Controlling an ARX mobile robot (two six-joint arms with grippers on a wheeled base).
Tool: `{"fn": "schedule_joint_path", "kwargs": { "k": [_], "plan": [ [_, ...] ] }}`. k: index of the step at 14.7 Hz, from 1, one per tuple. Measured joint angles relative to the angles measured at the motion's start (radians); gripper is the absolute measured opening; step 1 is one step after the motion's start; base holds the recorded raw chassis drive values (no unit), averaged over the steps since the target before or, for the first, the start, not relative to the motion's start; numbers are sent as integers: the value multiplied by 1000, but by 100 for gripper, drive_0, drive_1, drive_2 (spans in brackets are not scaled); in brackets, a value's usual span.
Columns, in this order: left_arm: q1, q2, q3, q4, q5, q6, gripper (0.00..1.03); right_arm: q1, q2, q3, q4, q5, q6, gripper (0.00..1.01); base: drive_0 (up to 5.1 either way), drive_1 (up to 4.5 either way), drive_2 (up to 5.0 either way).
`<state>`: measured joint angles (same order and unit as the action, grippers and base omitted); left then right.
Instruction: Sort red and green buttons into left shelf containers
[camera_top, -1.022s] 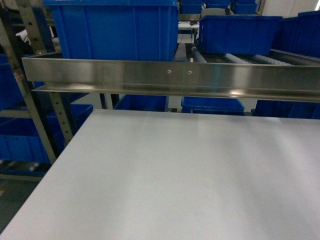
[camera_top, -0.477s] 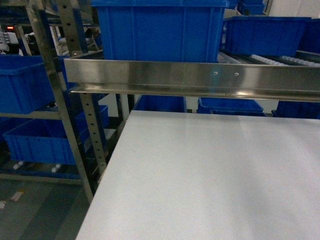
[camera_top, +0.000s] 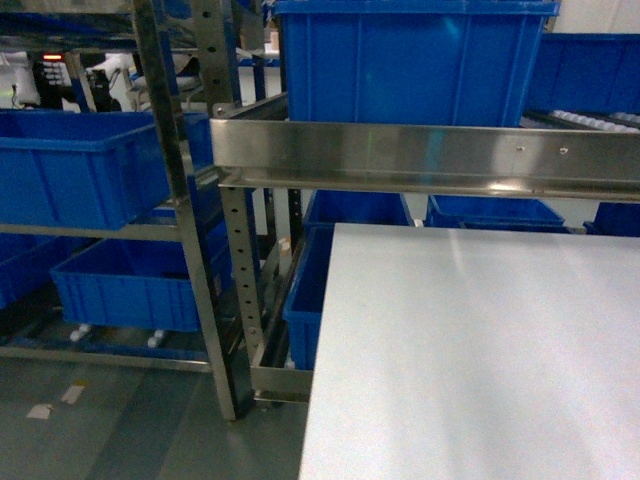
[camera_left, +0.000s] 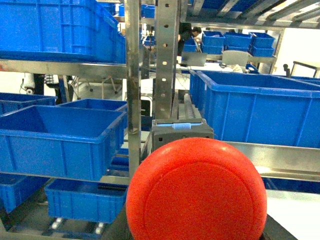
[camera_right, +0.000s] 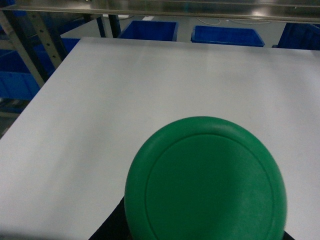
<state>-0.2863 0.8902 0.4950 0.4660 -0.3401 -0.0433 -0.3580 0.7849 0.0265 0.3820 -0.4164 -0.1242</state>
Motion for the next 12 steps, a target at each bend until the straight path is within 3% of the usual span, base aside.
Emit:
{"fn": "schedule_joint_path", "kwargs": {
  "k": [12],
  "plan": [
    [0, -1, 0, 3, 0, 0, 24, 0, 0, 0, 0, 0, 0, 26, -483, 349, 134]
  ]
}}
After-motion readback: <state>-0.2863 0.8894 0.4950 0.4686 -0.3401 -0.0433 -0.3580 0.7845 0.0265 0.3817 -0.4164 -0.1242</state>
